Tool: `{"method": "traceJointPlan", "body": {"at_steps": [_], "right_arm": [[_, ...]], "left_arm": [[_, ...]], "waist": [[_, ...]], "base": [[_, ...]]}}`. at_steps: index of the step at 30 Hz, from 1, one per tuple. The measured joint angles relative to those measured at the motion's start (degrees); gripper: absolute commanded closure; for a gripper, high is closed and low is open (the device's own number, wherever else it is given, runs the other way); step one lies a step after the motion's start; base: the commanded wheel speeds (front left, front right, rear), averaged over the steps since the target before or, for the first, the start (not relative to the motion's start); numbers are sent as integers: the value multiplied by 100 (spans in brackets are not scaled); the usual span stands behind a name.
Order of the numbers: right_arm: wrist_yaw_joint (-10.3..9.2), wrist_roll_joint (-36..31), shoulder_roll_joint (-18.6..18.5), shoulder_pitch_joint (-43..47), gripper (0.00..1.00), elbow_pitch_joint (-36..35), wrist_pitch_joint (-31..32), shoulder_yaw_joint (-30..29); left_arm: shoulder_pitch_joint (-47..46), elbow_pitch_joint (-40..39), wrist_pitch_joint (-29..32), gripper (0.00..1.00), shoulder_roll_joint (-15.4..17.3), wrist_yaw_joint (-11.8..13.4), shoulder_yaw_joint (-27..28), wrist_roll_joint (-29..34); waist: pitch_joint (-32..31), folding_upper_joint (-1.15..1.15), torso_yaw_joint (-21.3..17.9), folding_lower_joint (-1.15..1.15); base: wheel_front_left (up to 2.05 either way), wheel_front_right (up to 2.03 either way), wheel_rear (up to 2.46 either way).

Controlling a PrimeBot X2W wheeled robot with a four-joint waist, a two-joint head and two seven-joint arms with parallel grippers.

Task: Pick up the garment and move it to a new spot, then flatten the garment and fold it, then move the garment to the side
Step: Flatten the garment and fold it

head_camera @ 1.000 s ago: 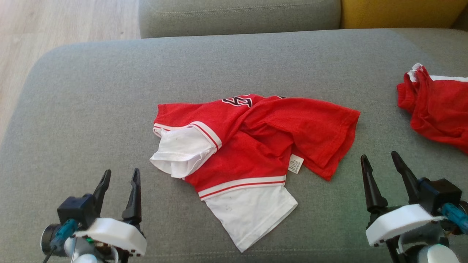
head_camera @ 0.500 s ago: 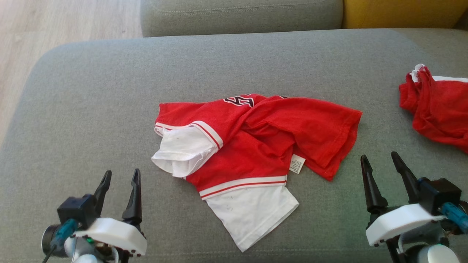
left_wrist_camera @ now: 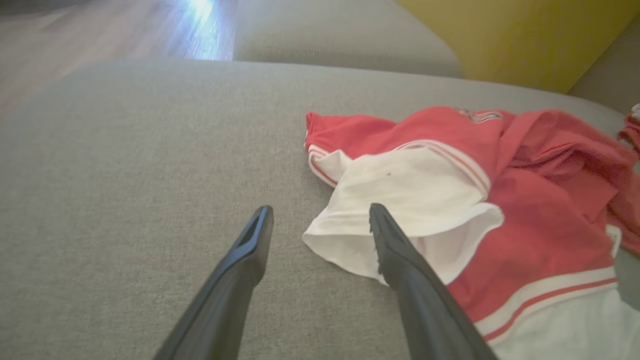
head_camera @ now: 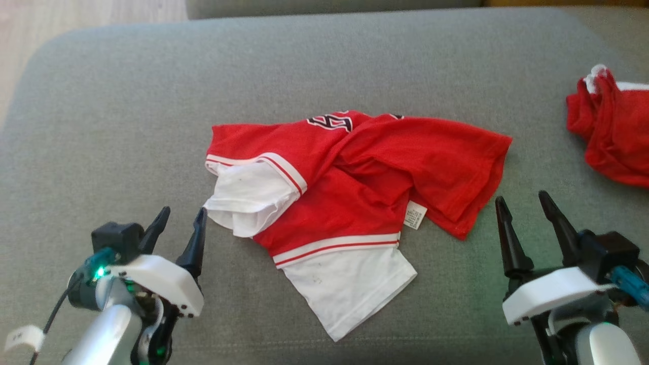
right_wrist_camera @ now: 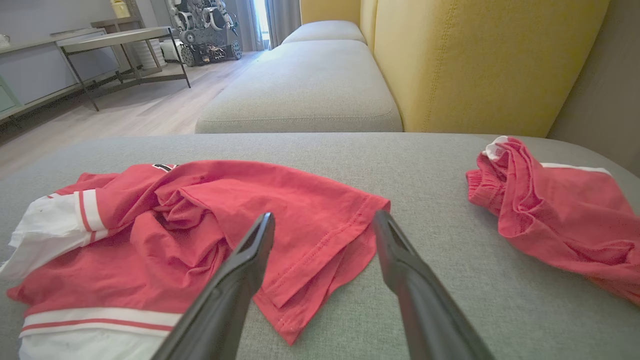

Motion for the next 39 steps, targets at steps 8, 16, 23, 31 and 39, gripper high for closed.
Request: {"method": "traceJointPlan", "body": {"at_steps": [8, 16, 23, 31, 39], "right_arm": [[0, 42, 0, -151, 0, 77, -60, 68], [0, 85, -1, -346, 0, 144, -134, 67], [0, 97, -1, -346, 0, 227, -132, 109], [0, 33, -1, -330, 0, 530, 113, 606], [0, 15, -3, -479, 0, 1326, 97, 811]], "left_arm": [[-510, 1273, 119, 0, -138, -601, -183, -154], [-1062, 2019, -103, 0, -304, -1002, -315, -153], [-1339, 2503, -311, 100, -378, -1202, -385, -152], [-1419, 2670, -503, 100, -453, -1247, -409, -149], [-1634, 2744, -567, 100, -538, -1252, -474, -131]], "waist": [[359, 0, -149, 0], [510, 0, -210, 0], [529, 0, -245, 0], [587, 0, -181, 0], [704, 0, -44, 0]], "base": [[0, 0, 0], [0, 0, 0], [0, 0, 0], [0, 0, 0], [0, 0, 0]]}}
